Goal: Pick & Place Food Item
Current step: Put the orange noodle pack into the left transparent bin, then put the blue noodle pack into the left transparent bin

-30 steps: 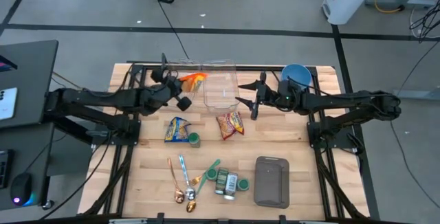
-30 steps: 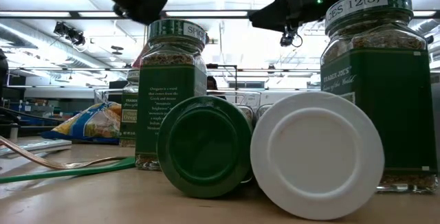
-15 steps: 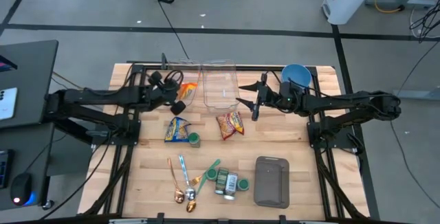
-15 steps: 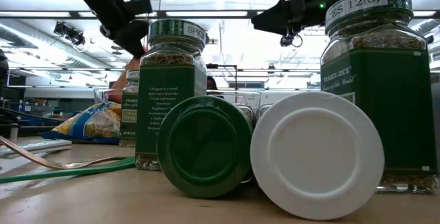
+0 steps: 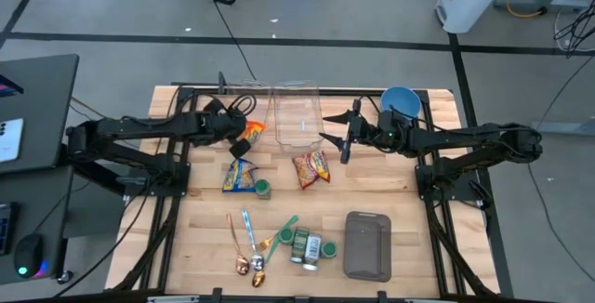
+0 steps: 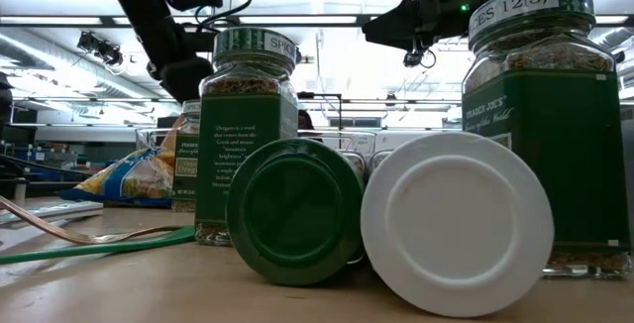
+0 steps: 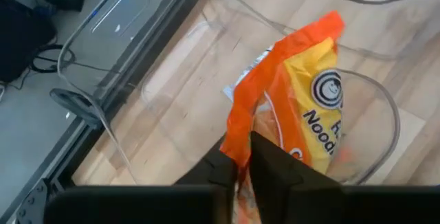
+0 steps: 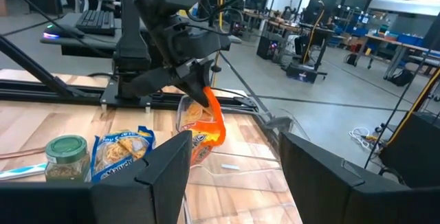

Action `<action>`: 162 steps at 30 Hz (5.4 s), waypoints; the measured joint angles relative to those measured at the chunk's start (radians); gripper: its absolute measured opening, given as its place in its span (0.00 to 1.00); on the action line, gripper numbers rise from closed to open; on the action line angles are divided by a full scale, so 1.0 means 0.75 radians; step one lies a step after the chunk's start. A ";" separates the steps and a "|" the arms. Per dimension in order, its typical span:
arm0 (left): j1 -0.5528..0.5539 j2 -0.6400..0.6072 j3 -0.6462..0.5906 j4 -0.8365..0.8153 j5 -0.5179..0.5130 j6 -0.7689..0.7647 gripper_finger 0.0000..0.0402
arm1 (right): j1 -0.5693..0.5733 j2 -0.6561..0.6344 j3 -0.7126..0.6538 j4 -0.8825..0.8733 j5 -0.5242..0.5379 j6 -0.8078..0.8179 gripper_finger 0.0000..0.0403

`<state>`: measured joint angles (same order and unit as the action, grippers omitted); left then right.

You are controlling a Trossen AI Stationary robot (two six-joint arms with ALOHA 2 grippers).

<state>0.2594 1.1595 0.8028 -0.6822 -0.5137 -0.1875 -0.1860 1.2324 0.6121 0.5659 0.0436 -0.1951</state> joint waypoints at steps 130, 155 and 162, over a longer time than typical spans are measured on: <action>-0.839 0.016 -0.003 1.633 0.155 0.618 0.00 | -0.028 -0.458 -0.778 1.072 -0.098 0.099 0.57; -0.449 0.344 -0.351 2.458 0.505 0.381 0.00 | -0.028 -0.457 -0.781 1.048 -0.098 0.104 0.57; -0.447 -0.067 -0.692 2.398 0.219 0.385 0.00 | -0.027 -0.458 -0.781 1.045 -0.098 0.104 0.57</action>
<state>-0.0761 1.1089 0.2841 1.1163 -0.3496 0.1015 -0.2066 0.8891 0.0261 1.3499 -0.0296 -0.1173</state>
